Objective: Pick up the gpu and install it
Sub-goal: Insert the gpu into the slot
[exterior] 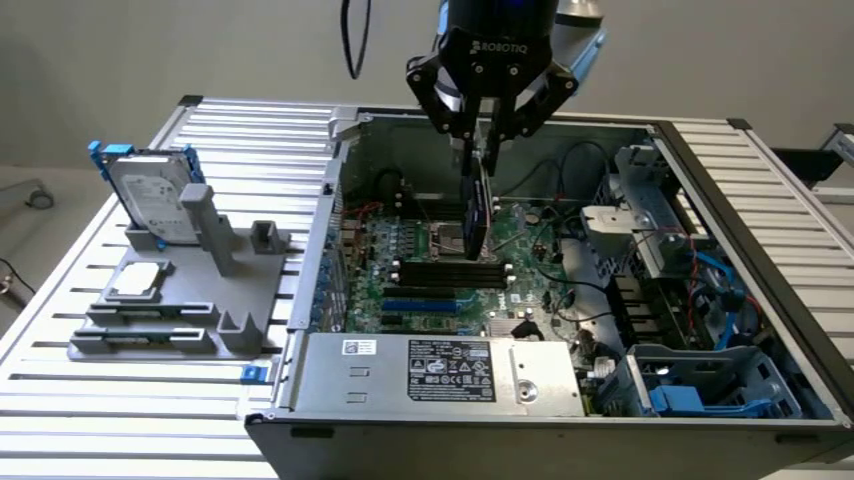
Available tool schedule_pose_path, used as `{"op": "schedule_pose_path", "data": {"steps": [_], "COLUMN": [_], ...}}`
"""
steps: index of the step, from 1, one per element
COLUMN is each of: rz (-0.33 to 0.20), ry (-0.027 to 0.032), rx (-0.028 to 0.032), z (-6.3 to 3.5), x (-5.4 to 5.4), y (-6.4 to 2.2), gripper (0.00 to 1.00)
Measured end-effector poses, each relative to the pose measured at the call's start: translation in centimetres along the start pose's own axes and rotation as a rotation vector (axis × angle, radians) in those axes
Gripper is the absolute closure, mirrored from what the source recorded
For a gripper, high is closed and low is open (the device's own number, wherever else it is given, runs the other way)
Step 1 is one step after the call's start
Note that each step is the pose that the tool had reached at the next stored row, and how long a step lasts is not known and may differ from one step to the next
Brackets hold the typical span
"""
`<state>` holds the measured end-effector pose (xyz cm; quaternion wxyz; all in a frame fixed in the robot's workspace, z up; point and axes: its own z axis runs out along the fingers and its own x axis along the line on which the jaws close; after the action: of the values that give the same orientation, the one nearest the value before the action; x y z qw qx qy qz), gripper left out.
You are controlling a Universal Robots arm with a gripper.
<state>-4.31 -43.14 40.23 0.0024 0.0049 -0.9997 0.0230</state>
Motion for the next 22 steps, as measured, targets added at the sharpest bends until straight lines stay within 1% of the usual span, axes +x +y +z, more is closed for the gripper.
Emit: {"op": "schedule_pose_path", "data": {"steps": [5, 6, 8, 9, 14, 22], "rz": [0.000, 0.000, -0.005, -0.018, -0.108, -0.254], "ry": [0.0005, -0.0002, -0.0107, -0.0135, -0.0181, -0.0255], "rx": [-0.0001, -0.0003, -0.0007, -0.0006, -0.0017, -0.0153], "z": [0.02, 0.03, 0.08, 0.10, 0.37, 0.86], "x": [0.00, -0.02, -0.02, -0.02, -0.02, -0.01], "y": [0.00, 0.02, 0.08, 0.08, 0.09, 0.11], "gripper": [0.73, 0.73, 0.73, 0.73, 0.73, 0.73]}}
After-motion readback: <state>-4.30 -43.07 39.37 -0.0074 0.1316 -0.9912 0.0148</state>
